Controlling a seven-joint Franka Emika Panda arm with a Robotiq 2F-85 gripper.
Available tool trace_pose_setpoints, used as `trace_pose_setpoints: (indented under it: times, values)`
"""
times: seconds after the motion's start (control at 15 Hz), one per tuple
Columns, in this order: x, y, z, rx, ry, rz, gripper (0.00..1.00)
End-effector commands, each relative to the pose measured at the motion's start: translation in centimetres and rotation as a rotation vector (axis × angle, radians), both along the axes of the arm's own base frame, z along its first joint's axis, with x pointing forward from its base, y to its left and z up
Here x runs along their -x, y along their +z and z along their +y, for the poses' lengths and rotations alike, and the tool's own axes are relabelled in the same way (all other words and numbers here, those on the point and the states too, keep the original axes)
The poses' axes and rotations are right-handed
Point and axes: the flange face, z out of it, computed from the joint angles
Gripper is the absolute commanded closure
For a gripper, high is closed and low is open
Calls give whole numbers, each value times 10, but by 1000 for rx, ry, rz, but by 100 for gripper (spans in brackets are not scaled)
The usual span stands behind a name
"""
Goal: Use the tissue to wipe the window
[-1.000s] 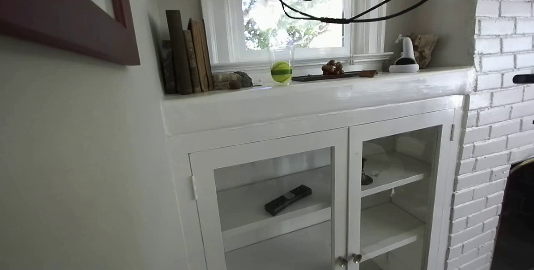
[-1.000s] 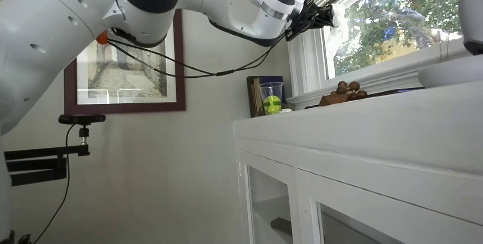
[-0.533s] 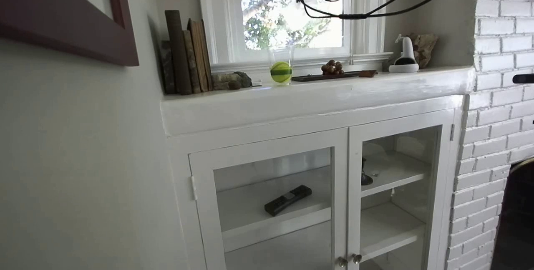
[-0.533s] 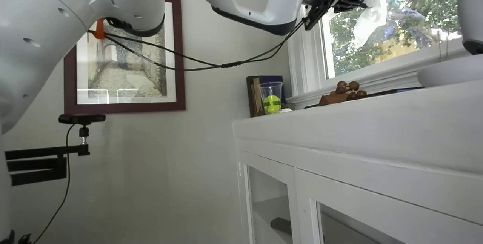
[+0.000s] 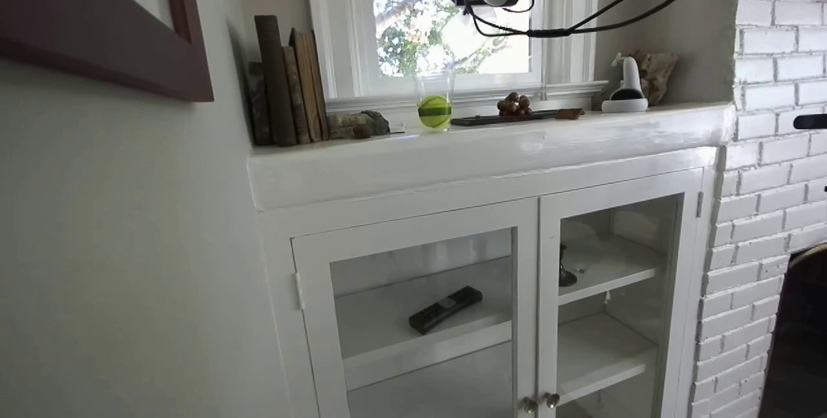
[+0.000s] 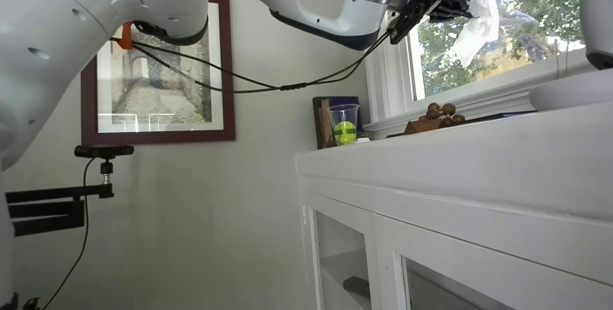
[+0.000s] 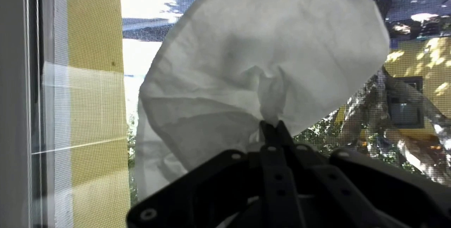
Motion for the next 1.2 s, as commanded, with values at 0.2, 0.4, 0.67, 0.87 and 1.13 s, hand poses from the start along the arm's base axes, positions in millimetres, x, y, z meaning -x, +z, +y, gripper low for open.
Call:
trace_pose_setpoints:
  times: [0.2,0.4,0.67,0.87,1.13]
  values:
    - [-19,-8,48,6,174,-5,100]
    - [-21,-5,64,23,208,22,100]
    - [-23,-5,113,11,327,24,100]
    - [-29,-15,159,-2,490,2,100]
    - [-37,-22,169,-2,525,41,100]
